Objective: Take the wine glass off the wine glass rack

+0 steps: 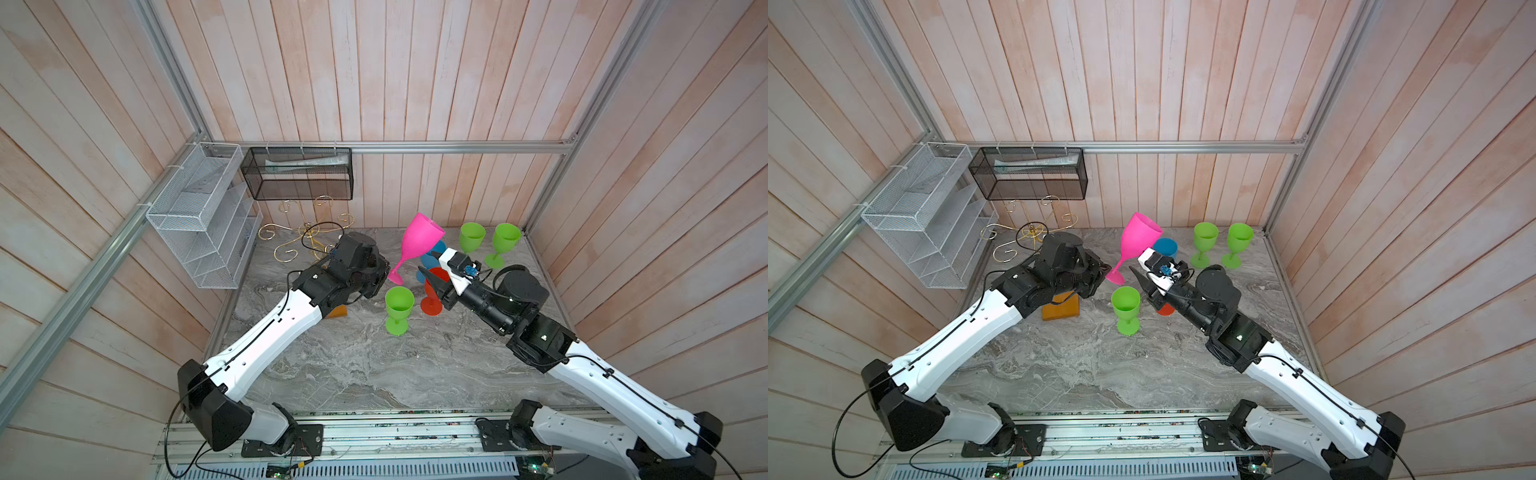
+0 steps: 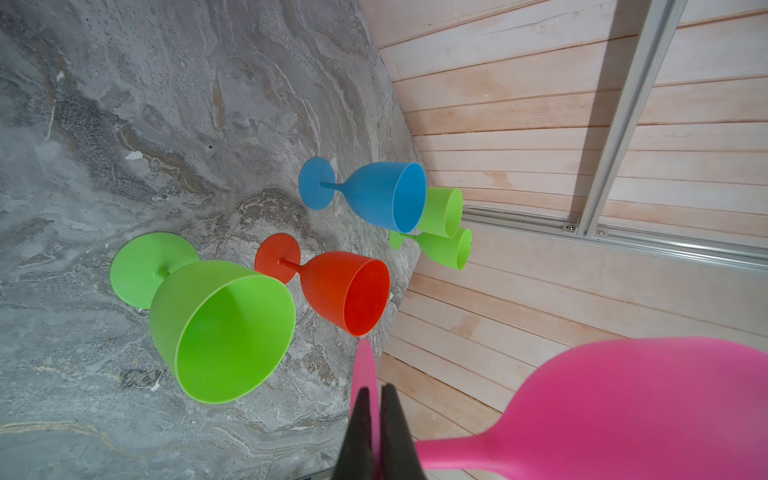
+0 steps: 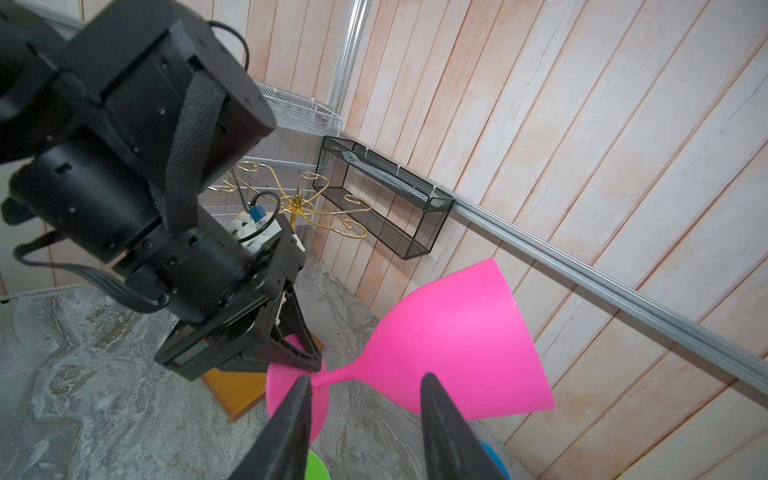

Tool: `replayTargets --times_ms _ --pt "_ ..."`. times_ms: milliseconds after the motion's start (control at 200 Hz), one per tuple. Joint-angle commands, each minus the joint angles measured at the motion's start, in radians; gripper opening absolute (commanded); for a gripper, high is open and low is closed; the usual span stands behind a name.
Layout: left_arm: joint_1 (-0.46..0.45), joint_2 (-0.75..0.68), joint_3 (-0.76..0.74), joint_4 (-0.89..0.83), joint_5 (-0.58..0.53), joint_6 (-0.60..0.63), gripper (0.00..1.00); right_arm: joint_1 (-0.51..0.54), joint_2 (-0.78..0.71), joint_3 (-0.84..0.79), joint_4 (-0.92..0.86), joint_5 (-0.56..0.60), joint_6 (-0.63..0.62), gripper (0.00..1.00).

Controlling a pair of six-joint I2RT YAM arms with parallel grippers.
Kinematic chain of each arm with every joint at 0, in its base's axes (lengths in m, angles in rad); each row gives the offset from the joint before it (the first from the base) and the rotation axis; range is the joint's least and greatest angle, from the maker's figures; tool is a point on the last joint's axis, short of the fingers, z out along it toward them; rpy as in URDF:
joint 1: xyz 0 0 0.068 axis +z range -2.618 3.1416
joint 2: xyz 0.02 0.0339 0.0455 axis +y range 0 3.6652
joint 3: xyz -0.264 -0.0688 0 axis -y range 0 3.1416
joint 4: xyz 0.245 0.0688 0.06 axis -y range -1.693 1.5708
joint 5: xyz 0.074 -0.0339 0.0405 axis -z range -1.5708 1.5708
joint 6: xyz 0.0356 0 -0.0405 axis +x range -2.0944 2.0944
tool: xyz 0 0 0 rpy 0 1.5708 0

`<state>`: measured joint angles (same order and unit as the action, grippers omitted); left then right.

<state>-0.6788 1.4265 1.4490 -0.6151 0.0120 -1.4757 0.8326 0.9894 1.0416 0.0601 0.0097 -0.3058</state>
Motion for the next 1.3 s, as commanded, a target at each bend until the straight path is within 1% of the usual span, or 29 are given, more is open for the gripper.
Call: replayTargets --times_ms 0,60,170,270,410,725,945,1295 --pt "0.005 -0.040 -0.036 0.056 0.003 0.036 0.00 -0.026 0.020 0.092 -0.188 0.004 0.151 0.43" --pt "0.005 -0.053 -0.058 0.063 0.005 0.036 0.00 -0.057 0.038 0.150 -0.251 -0.015 0.201 0.43" --pt "0.004 -0.096 -0.116 0.087 -0.009 0.034 0.00 -0.121 0.067 0.238 -0.342 -0.124 0.266 0.43" --pt "0.003 -0.142 -0.163 0.118 -0.030 0.038 0.00 -0.161 0.082 0.278 -0.386 -0.193 0.294 0.43" --pt "-0.008 -0.185 -0.193 0.121 -0.068 0.050 0.00 -0.207 0.096 0.320 -0.423 -0.288 0.315 0.44" --pt "-0.033 -0.228 -0.212 0.130 -0.103 0.100 0.00 -0.211 0.130 0.407 -0.475 -0.367 0.299 0.45" --pt "-0.051 -0.275 -0.259 0.163 -0.124 0.134 0.00 -0.210 0.153 0.461 -0.514 -0.382 0.273 0.45" --pt "-0.066 -0.326 -0.321 0.196 -0.138 0.170 0.00 -0.210 0.171 0.502 -0.550 -0.515 0.268 0.46"
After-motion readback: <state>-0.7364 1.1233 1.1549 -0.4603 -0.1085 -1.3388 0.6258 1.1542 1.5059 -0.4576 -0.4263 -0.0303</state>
